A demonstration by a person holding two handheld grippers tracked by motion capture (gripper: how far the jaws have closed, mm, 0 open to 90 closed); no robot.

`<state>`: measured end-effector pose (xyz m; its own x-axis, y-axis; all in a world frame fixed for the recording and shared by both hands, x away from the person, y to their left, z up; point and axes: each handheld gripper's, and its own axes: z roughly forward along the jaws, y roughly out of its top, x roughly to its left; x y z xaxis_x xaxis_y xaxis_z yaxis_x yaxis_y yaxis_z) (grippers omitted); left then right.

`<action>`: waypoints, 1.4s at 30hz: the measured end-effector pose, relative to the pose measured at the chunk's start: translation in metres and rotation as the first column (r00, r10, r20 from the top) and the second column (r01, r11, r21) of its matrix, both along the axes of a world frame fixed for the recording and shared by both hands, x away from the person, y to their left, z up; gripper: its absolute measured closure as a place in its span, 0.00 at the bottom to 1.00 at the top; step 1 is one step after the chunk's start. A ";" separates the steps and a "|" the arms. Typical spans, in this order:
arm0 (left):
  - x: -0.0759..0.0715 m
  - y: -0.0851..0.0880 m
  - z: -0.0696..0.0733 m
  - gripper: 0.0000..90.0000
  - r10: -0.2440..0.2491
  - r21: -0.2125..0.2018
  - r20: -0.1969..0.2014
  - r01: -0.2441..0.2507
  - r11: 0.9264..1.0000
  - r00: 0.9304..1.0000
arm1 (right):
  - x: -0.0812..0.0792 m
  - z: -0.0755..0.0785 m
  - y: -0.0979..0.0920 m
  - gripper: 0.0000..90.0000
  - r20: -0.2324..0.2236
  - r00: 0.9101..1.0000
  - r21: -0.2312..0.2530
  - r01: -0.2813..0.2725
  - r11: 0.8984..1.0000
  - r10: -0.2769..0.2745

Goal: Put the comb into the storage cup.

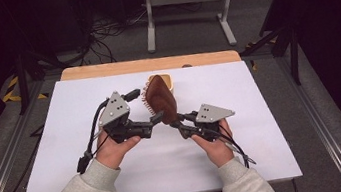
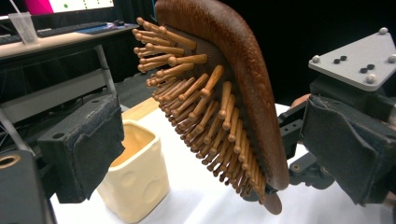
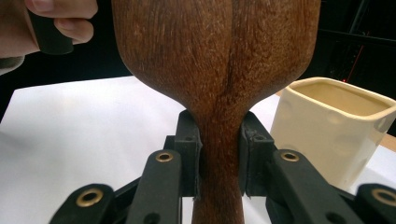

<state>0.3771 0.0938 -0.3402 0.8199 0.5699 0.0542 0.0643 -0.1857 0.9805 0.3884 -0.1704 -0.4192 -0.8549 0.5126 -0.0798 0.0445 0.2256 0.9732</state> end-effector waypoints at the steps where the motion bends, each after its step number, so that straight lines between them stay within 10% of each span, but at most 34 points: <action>1: 0.000 -0.002 0.000 0.09 0.002 0.004 -0.003 -0.002 1.000 1.000 | 0.000 0.000 0.000 0.82 0.000 1.000 -0.001 -0.001 1.000 0.001; 11: 0.006 -0.015 0.001 0.26 0.024 0.032 -0.006 -0.024 0.999 1.000 | -0.001 0.000 0.001 0.82 0.007 1.000 -0.013 -0.003 1.000 0.003; 28: 0.005 -0.016 0.001 0.55 -0.035 0.004 -0.129 0.036 0.999 0.991 | 0.000 -0.002 -0.001 0.81 0.023 1.000 -0.043 0.015 0.999 -0.014; 42: 0.003 -0.019 0.002 0.62 -0.070 -0.010 -0.146 0.069 0.998 0.987 | 0.001 -0.002 -0.002 0.80 0.017 1.000 -0.047 0.002 0.999 -0.002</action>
<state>0.3806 0.0744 -0.3377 0.8563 0.5115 -0.0715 0.1939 -0.1901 0.9624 0.3896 -0.1722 -0.4216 -0.8522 0.5097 -0.1181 0.0288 0.2711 0.9621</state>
